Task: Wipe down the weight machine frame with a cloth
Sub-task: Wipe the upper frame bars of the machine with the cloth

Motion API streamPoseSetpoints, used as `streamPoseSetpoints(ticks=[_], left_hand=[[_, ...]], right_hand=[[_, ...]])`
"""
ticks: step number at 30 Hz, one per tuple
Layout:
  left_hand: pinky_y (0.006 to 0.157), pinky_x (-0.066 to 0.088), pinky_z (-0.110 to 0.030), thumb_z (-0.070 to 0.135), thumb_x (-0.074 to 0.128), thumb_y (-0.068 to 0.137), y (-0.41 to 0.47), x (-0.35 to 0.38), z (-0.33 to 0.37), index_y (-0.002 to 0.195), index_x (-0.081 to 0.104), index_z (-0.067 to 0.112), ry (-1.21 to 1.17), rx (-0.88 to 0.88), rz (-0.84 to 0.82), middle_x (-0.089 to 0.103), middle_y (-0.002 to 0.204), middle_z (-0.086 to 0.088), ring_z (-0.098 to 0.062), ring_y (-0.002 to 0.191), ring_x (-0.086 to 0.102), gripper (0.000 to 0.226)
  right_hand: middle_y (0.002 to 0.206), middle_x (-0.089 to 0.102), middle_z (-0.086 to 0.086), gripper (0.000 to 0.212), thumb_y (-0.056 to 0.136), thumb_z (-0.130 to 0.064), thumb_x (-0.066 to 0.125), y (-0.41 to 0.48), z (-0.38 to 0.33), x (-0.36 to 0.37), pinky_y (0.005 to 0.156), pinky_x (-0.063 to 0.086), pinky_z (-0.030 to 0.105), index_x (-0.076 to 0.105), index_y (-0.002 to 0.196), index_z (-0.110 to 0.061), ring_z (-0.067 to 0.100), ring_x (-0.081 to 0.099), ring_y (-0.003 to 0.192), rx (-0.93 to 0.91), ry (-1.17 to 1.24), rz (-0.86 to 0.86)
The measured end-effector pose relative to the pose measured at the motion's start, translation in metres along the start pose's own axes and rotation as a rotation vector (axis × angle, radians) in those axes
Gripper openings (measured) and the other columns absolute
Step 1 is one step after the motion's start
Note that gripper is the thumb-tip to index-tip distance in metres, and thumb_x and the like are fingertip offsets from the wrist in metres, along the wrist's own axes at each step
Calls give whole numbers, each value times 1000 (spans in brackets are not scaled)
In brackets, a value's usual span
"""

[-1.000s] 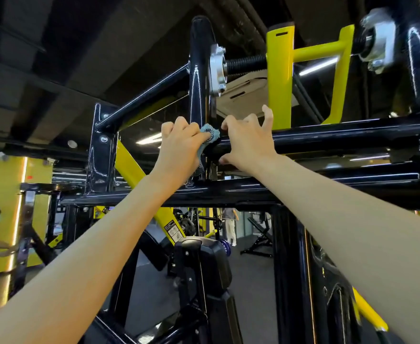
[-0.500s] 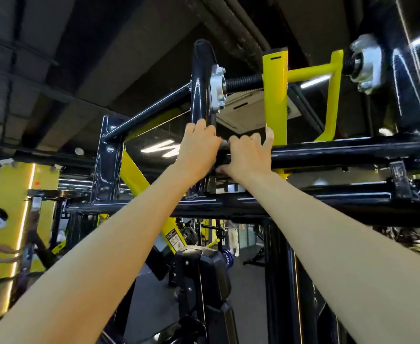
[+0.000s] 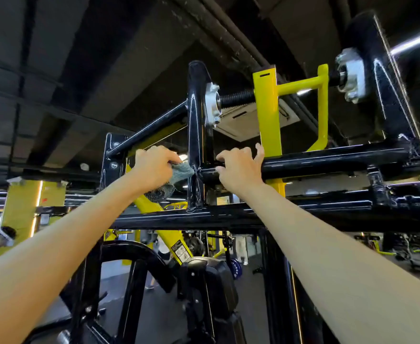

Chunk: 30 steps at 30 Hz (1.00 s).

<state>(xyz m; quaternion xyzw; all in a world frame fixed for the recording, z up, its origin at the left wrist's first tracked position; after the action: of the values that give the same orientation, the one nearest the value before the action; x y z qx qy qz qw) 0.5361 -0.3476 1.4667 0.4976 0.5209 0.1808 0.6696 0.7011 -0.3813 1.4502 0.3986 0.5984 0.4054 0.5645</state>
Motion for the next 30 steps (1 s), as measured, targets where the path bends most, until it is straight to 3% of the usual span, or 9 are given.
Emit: streamPoseSetpoints(ticks=[3,7,11,13,15,19,24,28,30], left_hand=[[85,49,-41,-7,47,90,-17,12,-25,98,69,21,-401,-123,-74,66,100,-6,-25,90,60,37],[74,49,-29,-11,48,90,-32,21,-35,104,65,16,-778,-249,-80,64,93,-2,-19,87,60,35],[77,48,-28,-10,53,89,-33,25,-41,106,63,13,-1038,-324,-81,63,108,-10,-21,96,59,30],[83,49,-35,-10,54,87,-31,27,-41,101,64,15,-1117,-338,-89,64,113,-14,-25,101,60,30],[80,51,-36,-9,54,86,-28,26,-39,99,64,19,-1178,-326,-90,64,112,-14,-24,99,61,33],[75,52,-34,3,57,90,-29,28,-29,125,56,15,-1281,-250,-224,65,112,-9,-21,99,64,37],[86,52,-38,27,74,76,-53,50,-11,131,49,25,-1339,-88,-664,68,118,-2,-18,109,65,61],[80,53,-30,7,70,82,-55,52,-15,131,52,18,-1274,-51,-634,68,114,-6,-16,105,64,54],[81,53,-31,15,72,81,-50,47,-19,134,49,18,-1269,-40,-620,66,116,-6,-16,104,65,58]], right_hand=[[119,61,2,40,90,-13,57,2,1,-2,116,-1,48,57,129,-23,25,38,129,10,37,17],[110,65,-4,27,95,-17,53,9,-3,-10,109,11,36,63,119,-23,19,46,118,-4,219,127],[89,69,1,16,91,-18,63,6,-32,-5,82,48,25,70,104,-12,12,62,85,49,793,-179],[91,66,0,20,87,-22,69,2,-45,5,67,46,22,70,105,-12,11,59,84,152,853,-407],[93,68,1,19,85,-19,72,-2,-53,8,66,48,24,67,103,-14,10,62,84,227,811,-547],[83,67,3,9,89,-9,67,4,-53,-7,60,48,24,61,89,-16,11,64,74,306,823,-461],[89,66,4,11,90,-4,63,3,-46,-18,63,50,26,62,91,-15,12,62,77,407,882,-387],[101,64,8,21,88,3,62,-2,-45,-20,65,50,28,63,97,-16,16,60,87,425,878,-381],[99,64,9,23,86,4,64,-4,-51,-20,63,51,27,64,97,-16,16,62,87,401,831,-403]])
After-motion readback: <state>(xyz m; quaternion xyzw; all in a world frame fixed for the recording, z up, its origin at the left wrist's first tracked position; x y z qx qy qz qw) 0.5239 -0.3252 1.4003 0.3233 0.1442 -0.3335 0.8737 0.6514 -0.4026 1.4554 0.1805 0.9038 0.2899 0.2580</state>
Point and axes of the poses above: each hand's wrist, its own y-axis towards the middle knuckle, its own x-axis out of the palm, z = x × y, the point moved 7 cm from there along y, towards the middle knuckle
